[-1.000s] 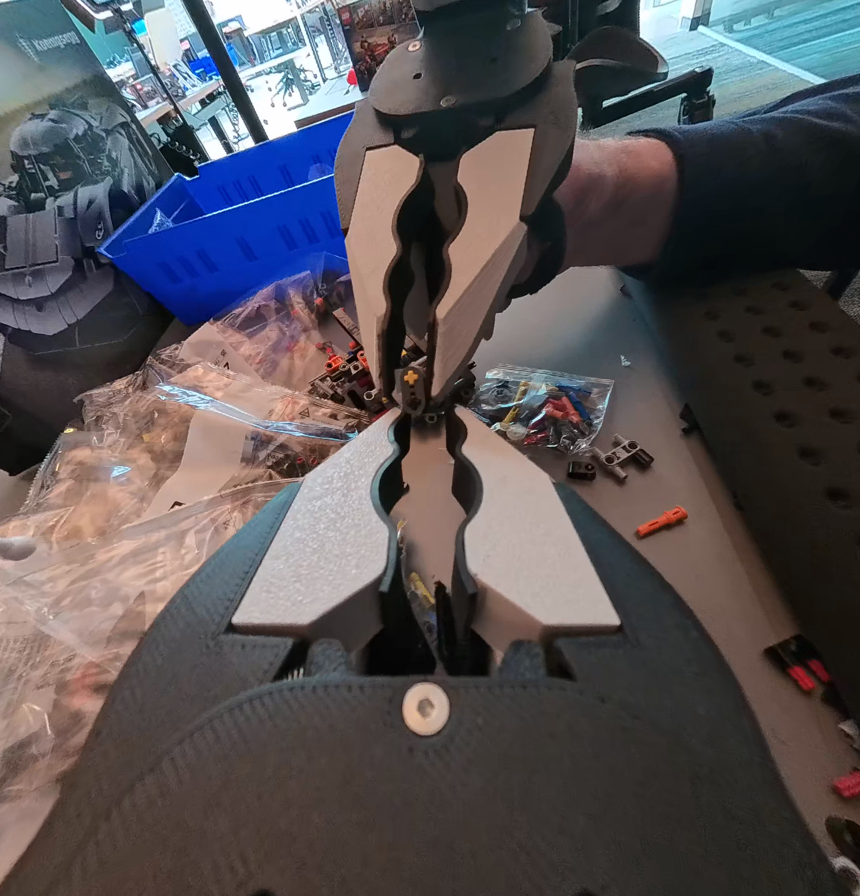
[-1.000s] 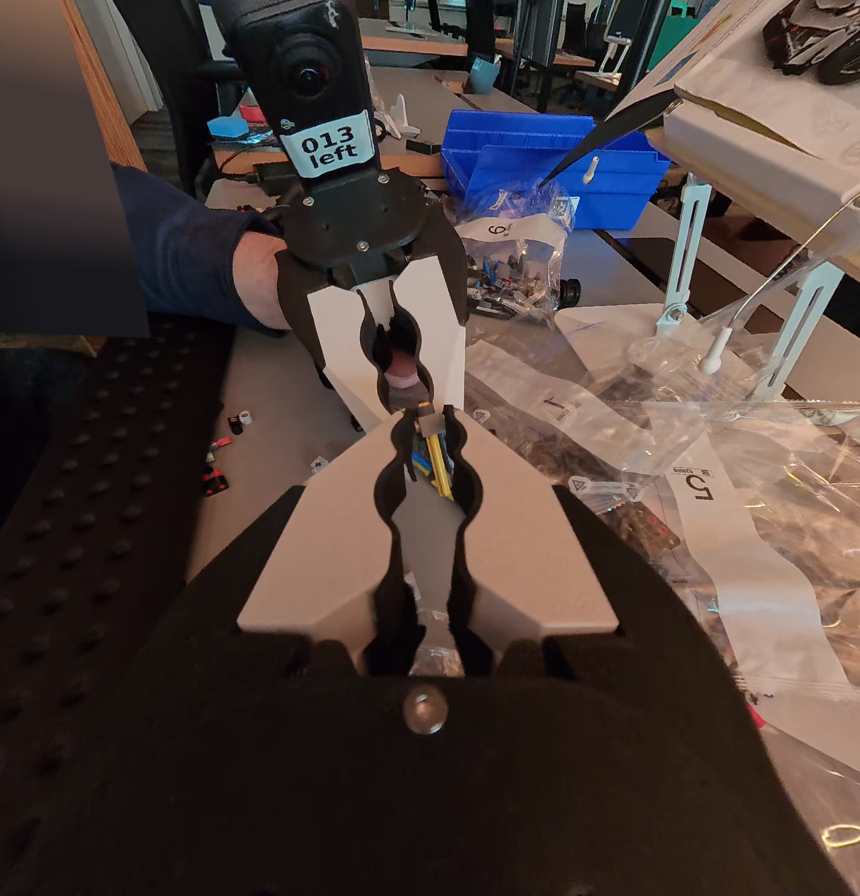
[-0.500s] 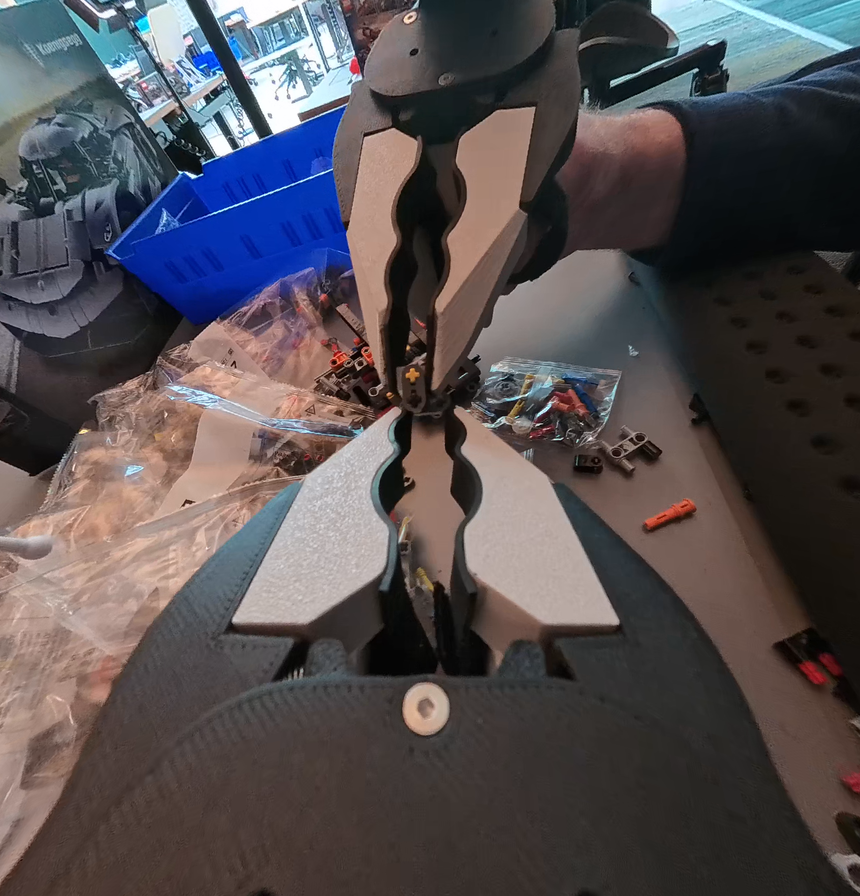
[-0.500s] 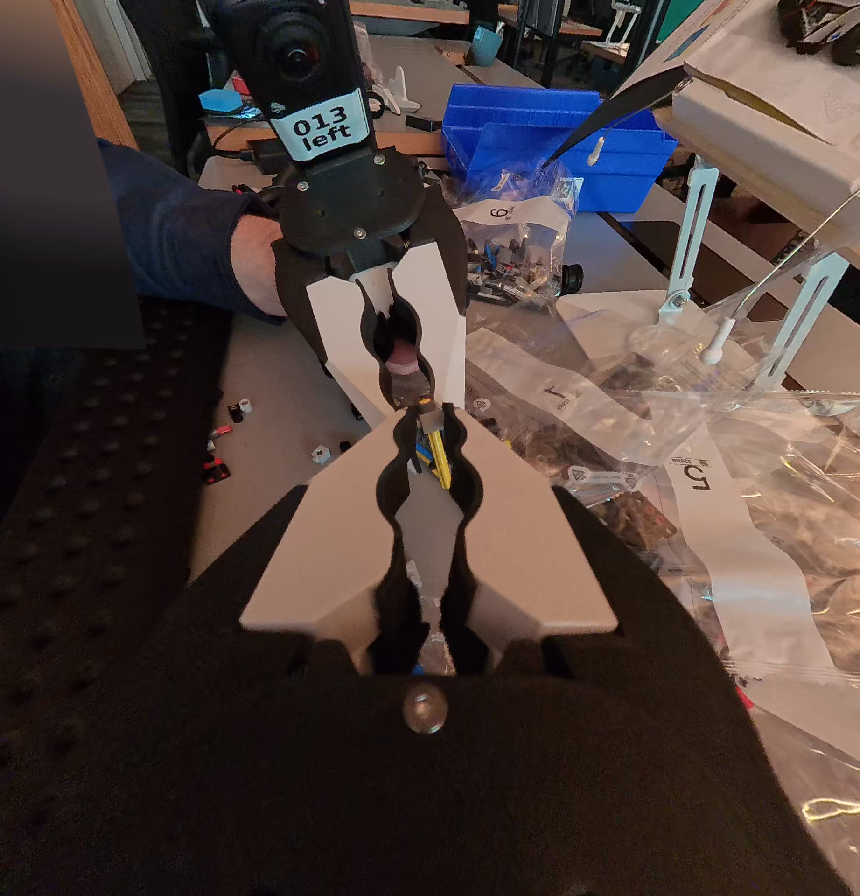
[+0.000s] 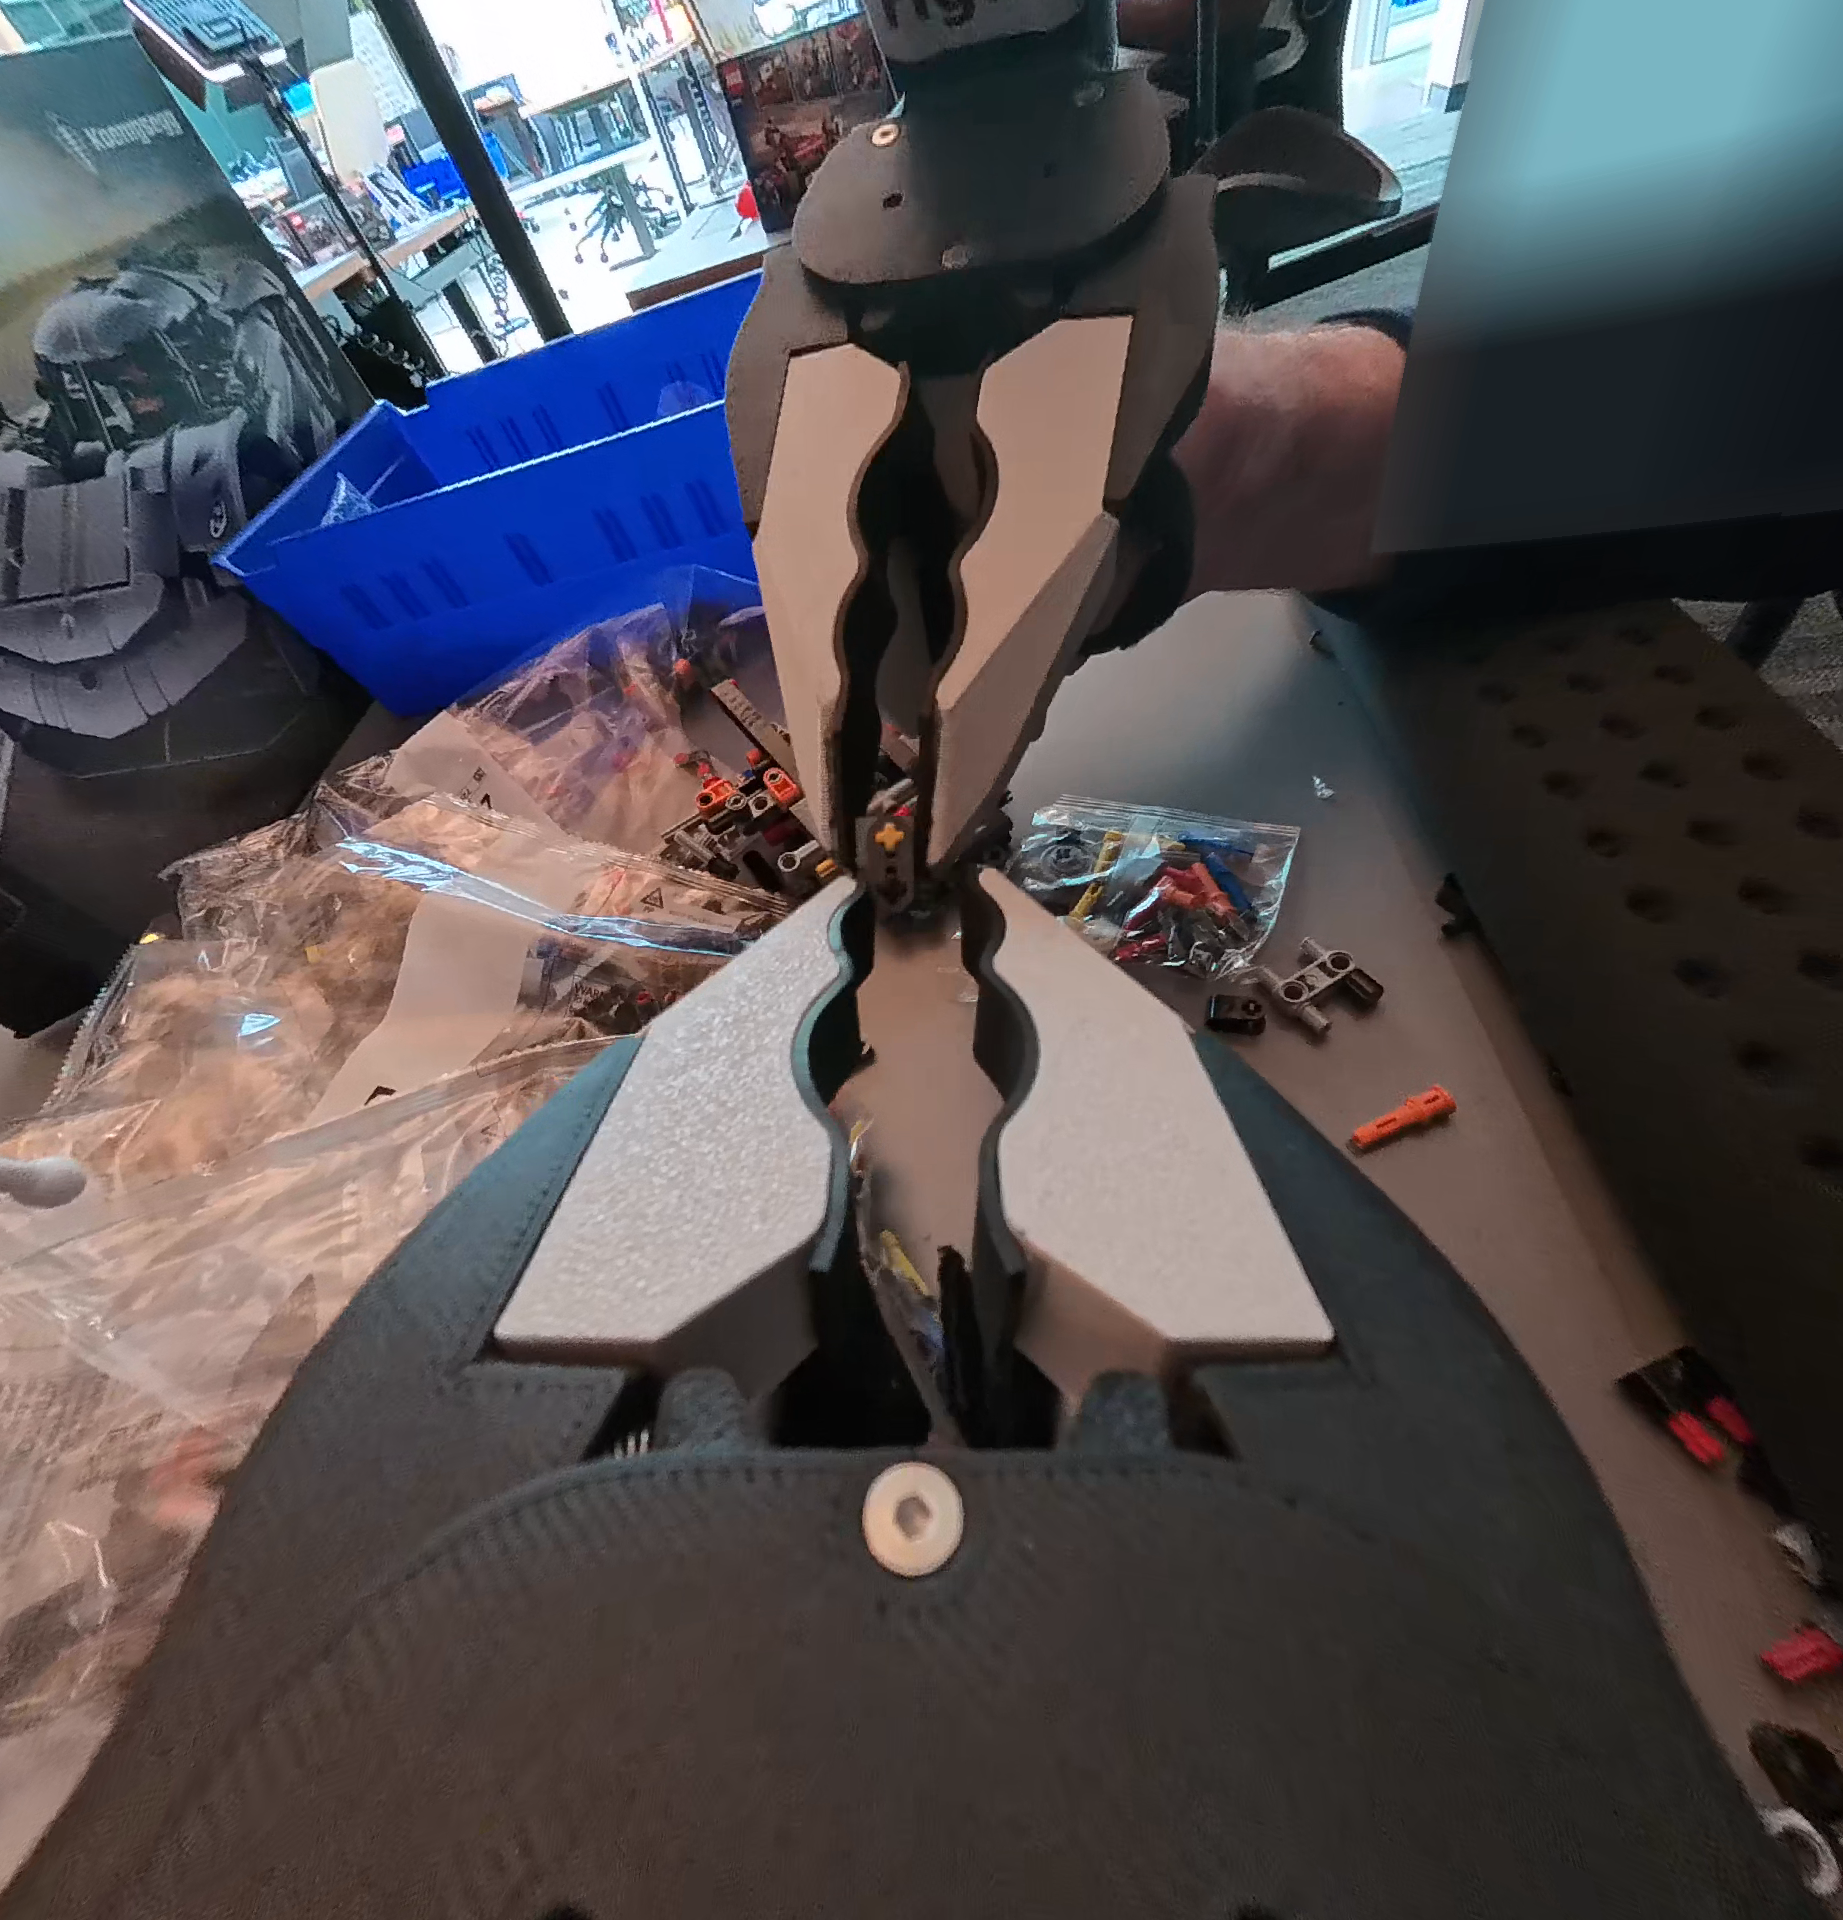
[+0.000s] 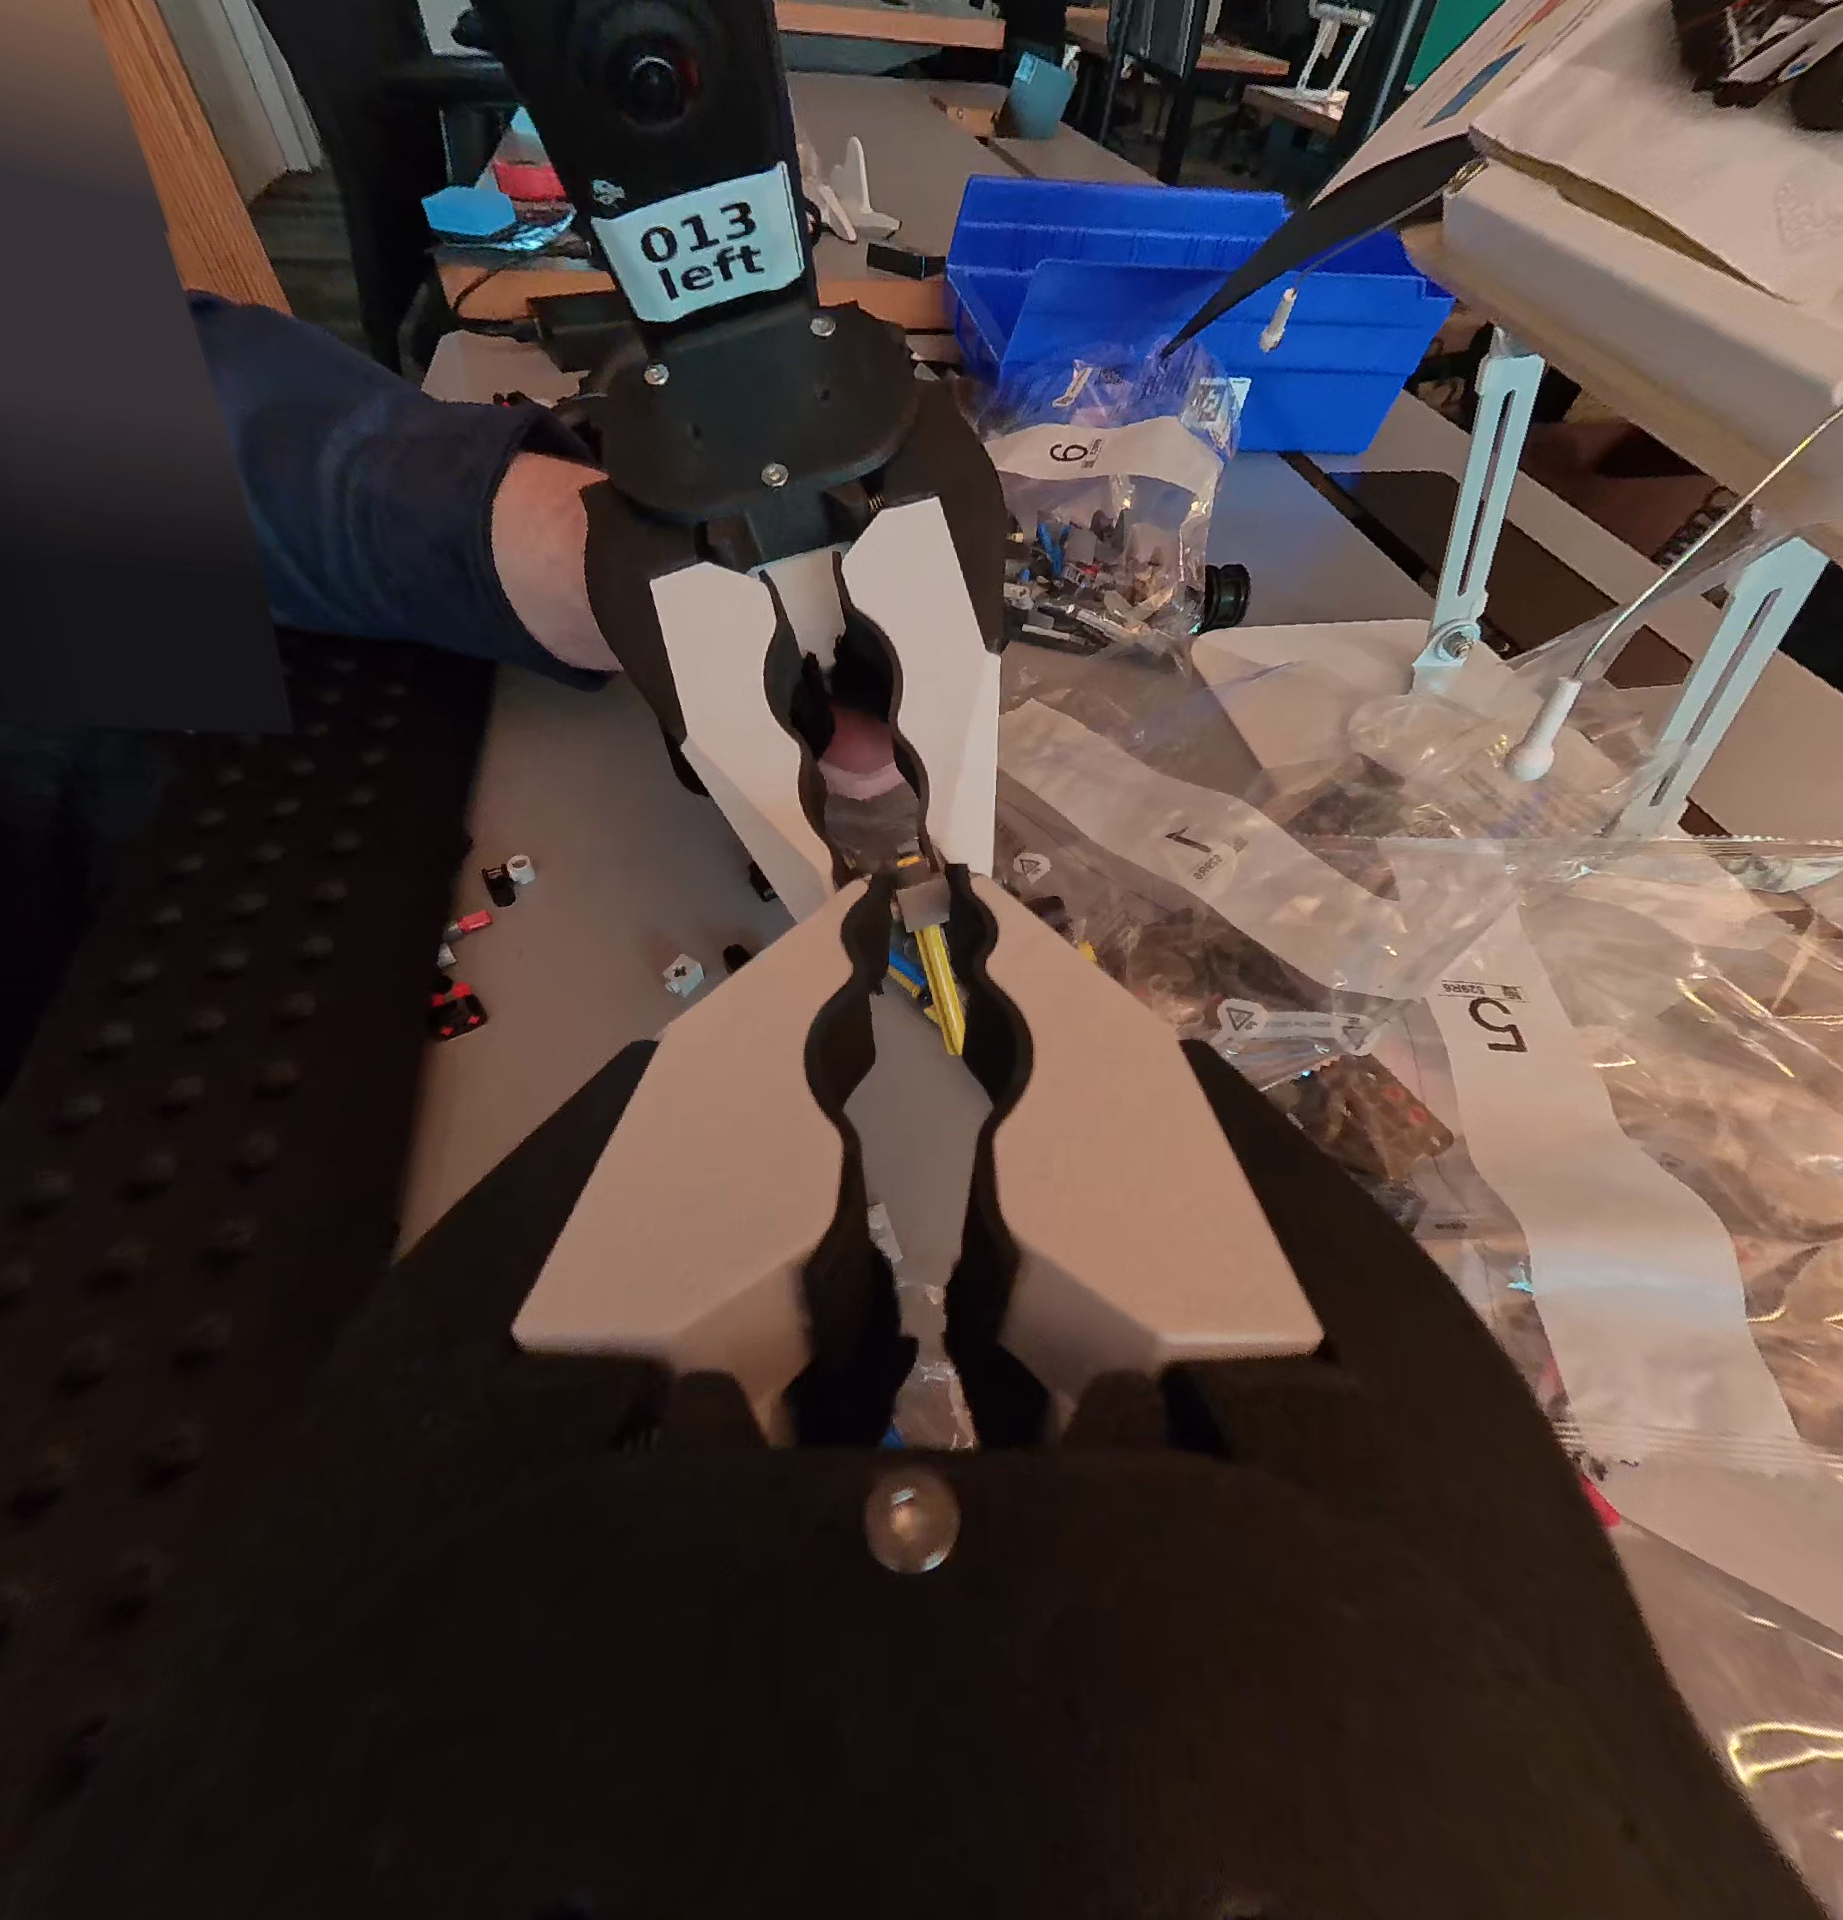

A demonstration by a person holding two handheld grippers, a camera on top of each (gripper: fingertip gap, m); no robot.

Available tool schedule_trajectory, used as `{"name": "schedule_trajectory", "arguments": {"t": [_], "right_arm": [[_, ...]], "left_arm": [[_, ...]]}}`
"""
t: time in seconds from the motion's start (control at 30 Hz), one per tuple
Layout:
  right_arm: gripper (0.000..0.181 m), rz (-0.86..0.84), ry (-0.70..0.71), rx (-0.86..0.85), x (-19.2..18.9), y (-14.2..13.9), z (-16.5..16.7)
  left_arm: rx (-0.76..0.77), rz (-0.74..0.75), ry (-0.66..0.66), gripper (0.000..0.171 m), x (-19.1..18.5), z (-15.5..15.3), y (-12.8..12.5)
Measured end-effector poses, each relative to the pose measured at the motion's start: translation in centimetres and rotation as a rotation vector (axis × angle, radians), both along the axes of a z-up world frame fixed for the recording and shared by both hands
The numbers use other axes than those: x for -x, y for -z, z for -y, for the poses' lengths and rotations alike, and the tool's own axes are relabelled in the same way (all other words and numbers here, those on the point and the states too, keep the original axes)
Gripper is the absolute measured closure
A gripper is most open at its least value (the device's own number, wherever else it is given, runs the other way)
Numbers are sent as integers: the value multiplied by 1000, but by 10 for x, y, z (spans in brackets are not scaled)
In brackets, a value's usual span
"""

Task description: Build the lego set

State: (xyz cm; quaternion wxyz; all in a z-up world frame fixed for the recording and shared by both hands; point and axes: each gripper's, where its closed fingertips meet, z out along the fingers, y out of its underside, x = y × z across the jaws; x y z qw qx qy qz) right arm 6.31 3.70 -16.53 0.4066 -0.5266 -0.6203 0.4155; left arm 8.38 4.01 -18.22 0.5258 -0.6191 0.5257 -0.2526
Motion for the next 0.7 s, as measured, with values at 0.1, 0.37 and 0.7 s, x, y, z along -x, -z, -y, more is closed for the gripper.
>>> {"name": "schedule_trajectory", "arguments": {"t": [0.1, 0.37, 0.7], "right_arm": [[173, -1, -2, -4, 0, -1, 1], [174, -6, -2, 9, 0, -2, 1], [175, -14, 0, 17, 2, -2, 1]], "left_arm": [[-7, -9, -1, 158, 0, 0, -1], [-27, -42, -21, 158, -1, -1, 0], [-35, -85, -48, 158, 0, -3, 3]]}}
